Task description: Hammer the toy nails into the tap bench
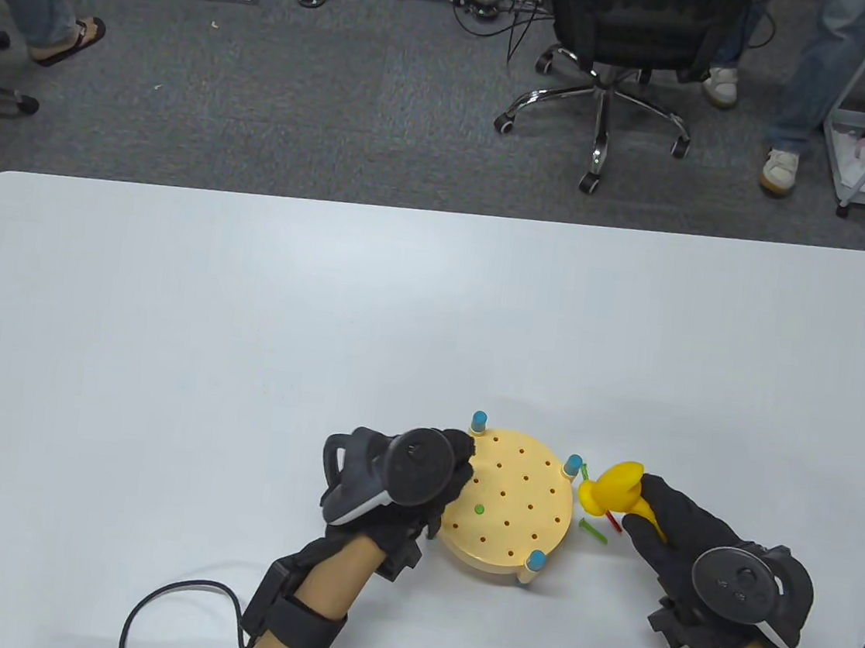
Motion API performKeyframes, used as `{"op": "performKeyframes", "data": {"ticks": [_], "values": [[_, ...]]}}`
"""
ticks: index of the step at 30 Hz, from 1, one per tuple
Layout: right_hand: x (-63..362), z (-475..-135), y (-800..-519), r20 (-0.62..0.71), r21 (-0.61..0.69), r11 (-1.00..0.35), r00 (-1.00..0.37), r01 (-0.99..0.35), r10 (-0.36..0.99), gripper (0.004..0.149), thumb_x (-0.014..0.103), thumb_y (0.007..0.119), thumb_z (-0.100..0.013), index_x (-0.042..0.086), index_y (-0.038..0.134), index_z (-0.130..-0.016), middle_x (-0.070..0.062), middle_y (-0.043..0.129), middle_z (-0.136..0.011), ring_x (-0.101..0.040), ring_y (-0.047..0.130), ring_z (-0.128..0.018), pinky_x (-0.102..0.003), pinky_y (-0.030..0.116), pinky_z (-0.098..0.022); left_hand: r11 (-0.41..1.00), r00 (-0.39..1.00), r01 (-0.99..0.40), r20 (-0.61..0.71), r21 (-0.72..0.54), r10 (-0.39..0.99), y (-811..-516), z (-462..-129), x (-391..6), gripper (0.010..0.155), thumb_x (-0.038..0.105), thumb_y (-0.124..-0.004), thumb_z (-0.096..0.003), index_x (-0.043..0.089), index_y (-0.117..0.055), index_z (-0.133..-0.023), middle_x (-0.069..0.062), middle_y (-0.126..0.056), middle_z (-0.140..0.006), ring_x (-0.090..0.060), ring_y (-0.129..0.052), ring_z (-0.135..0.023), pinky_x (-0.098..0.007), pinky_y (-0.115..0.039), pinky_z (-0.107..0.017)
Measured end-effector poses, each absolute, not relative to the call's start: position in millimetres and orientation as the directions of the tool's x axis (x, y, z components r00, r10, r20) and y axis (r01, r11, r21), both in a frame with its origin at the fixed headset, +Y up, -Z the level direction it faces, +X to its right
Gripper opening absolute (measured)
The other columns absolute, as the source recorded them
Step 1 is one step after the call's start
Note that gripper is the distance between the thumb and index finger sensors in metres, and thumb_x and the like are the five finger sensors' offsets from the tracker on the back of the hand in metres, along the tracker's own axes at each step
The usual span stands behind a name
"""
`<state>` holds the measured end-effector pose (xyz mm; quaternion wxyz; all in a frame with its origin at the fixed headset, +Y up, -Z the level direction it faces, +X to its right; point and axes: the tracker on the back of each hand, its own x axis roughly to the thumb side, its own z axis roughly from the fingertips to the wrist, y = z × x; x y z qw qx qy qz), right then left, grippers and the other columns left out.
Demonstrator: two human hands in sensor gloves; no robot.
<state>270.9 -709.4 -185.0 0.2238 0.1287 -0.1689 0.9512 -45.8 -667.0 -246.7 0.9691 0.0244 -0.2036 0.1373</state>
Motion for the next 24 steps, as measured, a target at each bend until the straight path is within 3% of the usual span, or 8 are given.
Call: {"op": "performKeyframes", "data": {"ticks": [4,17,24], "values": [[270,-185,-710,0.329,-0.256,-0.844,-0.863,-0.472,0.383,0.063,0.053,0.062,-0.044,0.013,0.070,-0.093,-0.005,0.093,-0.064,-0.018,0.101,-0.032,-0.027,0.087,-0.021,0.997,0.913,-0.080,0.400,-0.023,0.083,-677,-256,-18,0.042,0.035,-0.087,-0.0360,0.020,-0.088,-0.076,-0.009,-0.104,-0.052,-0.008,-0.097,-0.014,-0.031,-0.084,-0.014],[269,-185,-712,0.344,-0.239,-0.848,-0.858,-0.473,0.381,0.063,0.053,0.062,-0.044,0.013,0.070,-0.093,-0.005,0.093,-0.064,-0.018,0.101,-0.032,-0.027,0.087,-0.021,0.991,0.917,0.110,0.392,-0.073,-0.073,-677,-271,15,0.043,0.035,-0.091,-0.0335,0.020,-0.090,-0.073,-0.009,-0.106,-0.050,-0.008,-0.097,-0.012,-0.031,-0.085,-0.013],[268,-185,-713,0.347,-0.234,-0.851,-0.858,-0.471,0.380,0.063,0.053,0.062,-0.044,0.014,0.070,-0.093,-0.005,0.093,-0.064,-0.018,0.101,-0.032,-0.027,0.087,-0.021,0.989,0.917,0.109,0.393,-0.098,-0.062,-683,-274,16,0.042,0.035,-0.091,-0.0339,0.020,-0.090,-0.074,-0.009,-0.105,-0.051,-0.009,-0.097,-0.013,-0.031,-0.085,-0.014]]}}
